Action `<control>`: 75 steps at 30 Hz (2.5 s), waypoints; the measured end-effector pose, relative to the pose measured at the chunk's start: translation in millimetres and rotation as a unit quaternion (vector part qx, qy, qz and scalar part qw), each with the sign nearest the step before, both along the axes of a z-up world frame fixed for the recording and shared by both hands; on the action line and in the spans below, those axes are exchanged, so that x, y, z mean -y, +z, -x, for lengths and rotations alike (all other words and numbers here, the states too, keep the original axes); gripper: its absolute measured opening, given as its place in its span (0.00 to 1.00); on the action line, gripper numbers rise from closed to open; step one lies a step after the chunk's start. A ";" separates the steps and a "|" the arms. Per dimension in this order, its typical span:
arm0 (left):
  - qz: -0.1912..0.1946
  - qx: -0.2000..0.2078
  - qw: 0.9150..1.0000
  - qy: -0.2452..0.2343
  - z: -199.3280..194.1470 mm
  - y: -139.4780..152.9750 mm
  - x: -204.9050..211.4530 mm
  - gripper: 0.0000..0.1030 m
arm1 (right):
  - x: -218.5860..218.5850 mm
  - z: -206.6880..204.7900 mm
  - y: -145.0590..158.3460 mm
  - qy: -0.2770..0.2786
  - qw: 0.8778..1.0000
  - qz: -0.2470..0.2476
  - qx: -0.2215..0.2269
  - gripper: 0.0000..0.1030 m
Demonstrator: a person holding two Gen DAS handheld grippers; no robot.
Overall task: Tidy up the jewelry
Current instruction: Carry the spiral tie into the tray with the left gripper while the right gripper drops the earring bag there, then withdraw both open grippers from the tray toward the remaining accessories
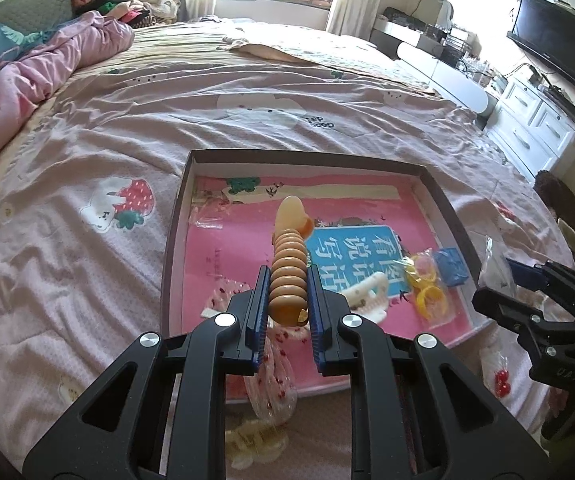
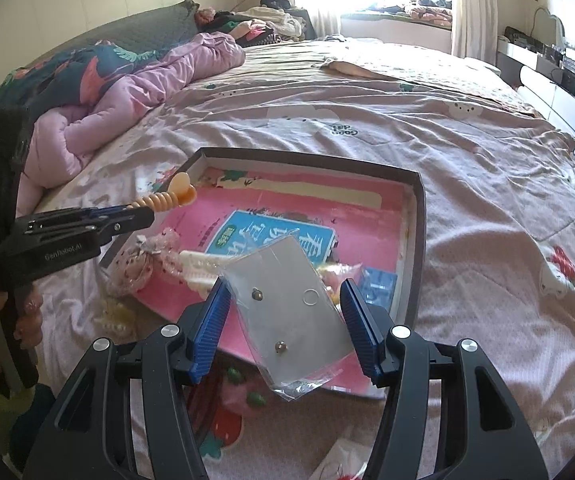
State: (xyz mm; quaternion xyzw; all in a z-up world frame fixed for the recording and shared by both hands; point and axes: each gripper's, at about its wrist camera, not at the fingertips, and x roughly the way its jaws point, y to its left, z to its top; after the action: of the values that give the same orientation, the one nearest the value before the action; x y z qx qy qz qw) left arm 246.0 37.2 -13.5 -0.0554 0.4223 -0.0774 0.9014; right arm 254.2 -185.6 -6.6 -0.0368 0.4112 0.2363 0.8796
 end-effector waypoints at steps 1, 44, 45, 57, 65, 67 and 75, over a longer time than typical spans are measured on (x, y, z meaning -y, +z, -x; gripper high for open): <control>-0.001 -0.002 1.000 0.001 -2.8 -1.7 -0.7 0.11 | -1.3 -2.6 -0.8 0.000 1.000 0.001 -0.001 0.53; 0.007 0.013 0.998 0.065 38.8 13.4 -39.7 0.65 | -25.2 -8.7 -22.1 -0.007 0.999 0.032 0.000 0.79; 0.008 0.015 0.998 0.067 41.0 15.6 -39.6 0.66 | -23.6 -6.9 -19.4 -0.007 0.999 0.031 0.002 0.80; -0.004 0.045 0.996 0.076 66.9 41.8 -32.4 0.88 | -7.2 25.4 21.6 -0.009 0.999 0.015 0.041 0.86; -0.010 0.063 0.995 0.080 88.7 57.5 -26.4 0.89 | 4.2 48.2 41.1 -0.012 0.998 0.008 0.060 0.86; -0.008 0.066 0.995 0.080 93.6 60.9 -25.8 0.89 | 8.2 54.2 44.7 -0.014 0.998 0.007 0.063 0.86; -0.011 0.074 0.994 0.081 111.0 67.9 -21.1 0.89 | 20.7 76.9 56.9 -0.015 0.997 0.006 0.078 0.86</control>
State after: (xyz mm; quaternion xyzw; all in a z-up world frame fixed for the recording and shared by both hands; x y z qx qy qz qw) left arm 134.9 58.3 54.4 -0.0739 0.3493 -0.0033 0.9341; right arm 177.3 -206.3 50.3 -0.0539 0.3435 0.2173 0.9121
